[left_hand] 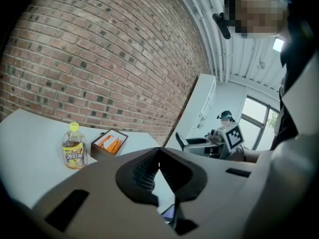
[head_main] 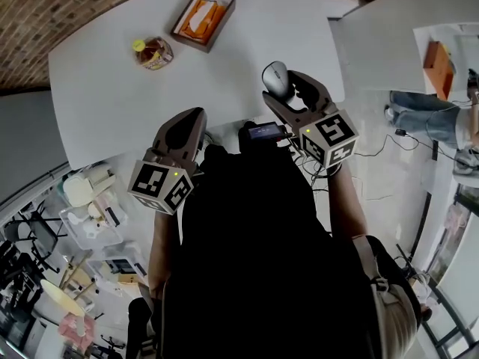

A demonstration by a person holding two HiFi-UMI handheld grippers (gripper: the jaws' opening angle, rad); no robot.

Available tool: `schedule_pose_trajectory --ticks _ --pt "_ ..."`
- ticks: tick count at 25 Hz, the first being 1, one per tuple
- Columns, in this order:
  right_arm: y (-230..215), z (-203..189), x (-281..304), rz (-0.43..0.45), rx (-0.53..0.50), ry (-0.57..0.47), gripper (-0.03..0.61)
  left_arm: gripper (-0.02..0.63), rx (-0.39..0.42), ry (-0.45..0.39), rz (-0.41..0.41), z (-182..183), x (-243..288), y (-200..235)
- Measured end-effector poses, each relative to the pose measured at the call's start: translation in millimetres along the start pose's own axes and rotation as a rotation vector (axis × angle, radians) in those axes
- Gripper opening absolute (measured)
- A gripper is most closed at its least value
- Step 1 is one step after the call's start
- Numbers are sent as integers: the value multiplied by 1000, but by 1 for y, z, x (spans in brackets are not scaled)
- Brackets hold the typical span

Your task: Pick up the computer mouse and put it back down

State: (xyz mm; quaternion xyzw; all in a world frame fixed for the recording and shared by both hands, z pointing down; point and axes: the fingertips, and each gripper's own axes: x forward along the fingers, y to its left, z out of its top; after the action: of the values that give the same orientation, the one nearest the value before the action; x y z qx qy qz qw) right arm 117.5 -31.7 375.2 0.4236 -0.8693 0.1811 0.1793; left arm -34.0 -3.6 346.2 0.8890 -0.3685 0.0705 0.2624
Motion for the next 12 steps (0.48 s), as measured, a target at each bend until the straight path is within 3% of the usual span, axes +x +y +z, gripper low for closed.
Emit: schedule_pose_trajectory --ticks 12 --pt "-46 -49 29 -6 53 115 298 12 -31 -2 83 -7 -2 -2"
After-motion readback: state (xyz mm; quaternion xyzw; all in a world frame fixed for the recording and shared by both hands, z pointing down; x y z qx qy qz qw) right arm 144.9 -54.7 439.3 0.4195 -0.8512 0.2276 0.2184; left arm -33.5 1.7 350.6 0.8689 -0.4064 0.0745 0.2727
